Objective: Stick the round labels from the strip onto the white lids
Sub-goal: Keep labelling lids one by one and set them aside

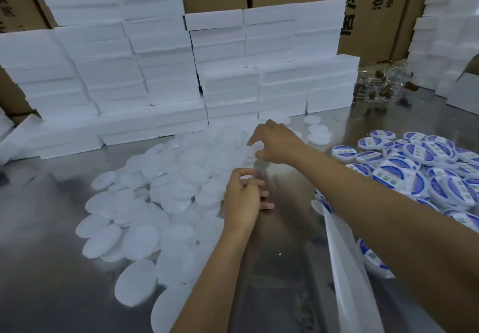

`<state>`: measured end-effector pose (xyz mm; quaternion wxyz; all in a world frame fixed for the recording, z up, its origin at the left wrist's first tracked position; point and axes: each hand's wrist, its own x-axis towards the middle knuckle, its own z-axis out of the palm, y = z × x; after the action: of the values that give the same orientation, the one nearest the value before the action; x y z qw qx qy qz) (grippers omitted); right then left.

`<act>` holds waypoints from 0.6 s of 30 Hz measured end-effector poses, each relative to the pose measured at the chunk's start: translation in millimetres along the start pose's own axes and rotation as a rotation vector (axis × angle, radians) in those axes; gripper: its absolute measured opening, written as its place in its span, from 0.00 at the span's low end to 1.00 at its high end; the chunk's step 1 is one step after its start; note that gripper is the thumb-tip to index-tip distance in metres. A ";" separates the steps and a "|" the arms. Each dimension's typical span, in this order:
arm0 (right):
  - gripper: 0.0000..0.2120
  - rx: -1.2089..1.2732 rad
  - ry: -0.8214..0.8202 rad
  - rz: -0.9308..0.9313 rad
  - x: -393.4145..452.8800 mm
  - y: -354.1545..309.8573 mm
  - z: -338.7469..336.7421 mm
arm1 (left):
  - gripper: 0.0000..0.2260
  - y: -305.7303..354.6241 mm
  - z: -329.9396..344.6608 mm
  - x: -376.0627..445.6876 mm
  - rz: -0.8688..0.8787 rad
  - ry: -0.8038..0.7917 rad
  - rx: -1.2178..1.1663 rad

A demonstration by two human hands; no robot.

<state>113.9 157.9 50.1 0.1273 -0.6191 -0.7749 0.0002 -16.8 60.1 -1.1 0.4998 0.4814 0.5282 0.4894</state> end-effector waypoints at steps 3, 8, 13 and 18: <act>0.08 -0.017 0.049 -0.020 6.5 0.6 6.3 | 0.12 1.3 0.1 3.1 -0.015 -0.012 0.000; 0.06 0.148 0.174 -0.021 0.6 7.6 1.4 | 0.13 1.3 0.4 3.7 -0.020 -0.020 0.000; 0.02 0.610 0.114 0.075 -14.5 7.9 -18.5 | 0.13 2.7 0.1 1.1 -0.015 -0.022 -0.026; 0.02 0.933 0.063 0.240 -36.8 7.2 -31.5 | 0.12 3.9 -0.5 -4.9 -0.016 -0.004 -0.060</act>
<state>134.5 119.3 72.3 0.4139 -0.5806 -0.6110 0.3438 -17.1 55.4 3.0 0.5189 0.4632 0.5160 0.5000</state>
